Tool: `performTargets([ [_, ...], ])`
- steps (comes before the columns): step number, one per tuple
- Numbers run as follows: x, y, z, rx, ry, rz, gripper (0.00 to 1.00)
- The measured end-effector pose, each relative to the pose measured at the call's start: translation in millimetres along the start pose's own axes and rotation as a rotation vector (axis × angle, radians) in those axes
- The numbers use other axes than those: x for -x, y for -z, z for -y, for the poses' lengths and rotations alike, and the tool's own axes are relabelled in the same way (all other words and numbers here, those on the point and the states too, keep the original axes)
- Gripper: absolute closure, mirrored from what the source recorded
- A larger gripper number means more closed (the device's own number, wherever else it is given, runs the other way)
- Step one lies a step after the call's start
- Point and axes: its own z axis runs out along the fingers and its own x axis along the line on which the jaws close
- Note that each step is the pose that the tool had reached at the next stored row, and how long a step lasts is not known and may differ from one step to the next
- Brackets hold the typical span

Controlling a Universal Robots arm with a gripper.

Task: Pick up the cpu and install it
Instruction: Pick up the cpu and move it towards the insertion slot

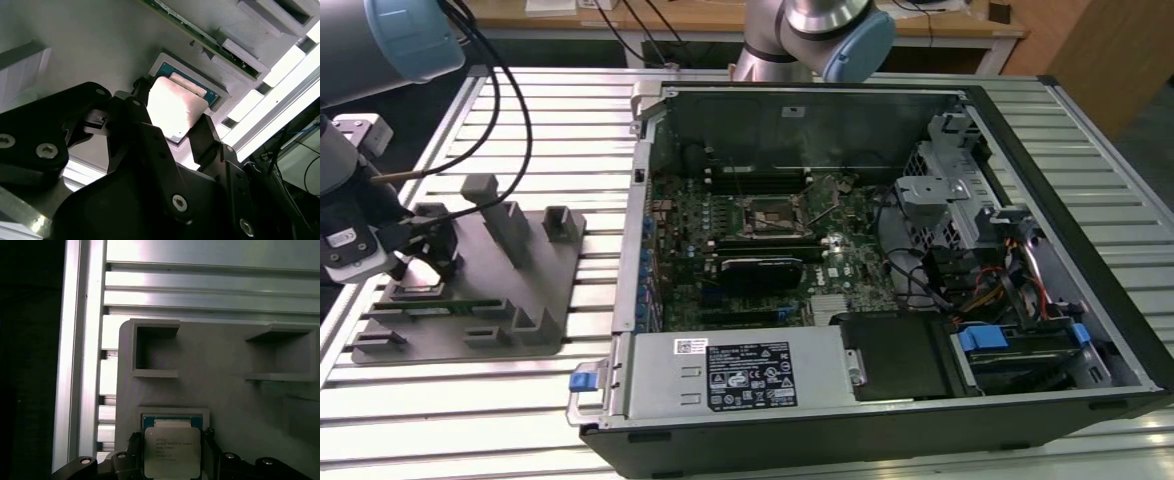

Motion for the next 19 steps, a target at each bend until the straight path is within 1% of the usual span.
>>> performTargets([
  [5, 0.0, 0.0, 0.0, 0.0003, 0.0, 0.0, 0.41],
  [7, 0.0, 0.0, 0.0, 0.0003, 0.0, -0.0001, 0.43],
  [8, 0.0, 0.0, 0.0, 0.0004, 0.0, 0.0, 0.46],
  [16, 0.0, 0.0, 0.0, 0.0006, 0.0, 0.0, 0.46],
  [19, 0.1, 3.0, -0.2, 0.0007, 0.0, 0.0001, 0.46],
])
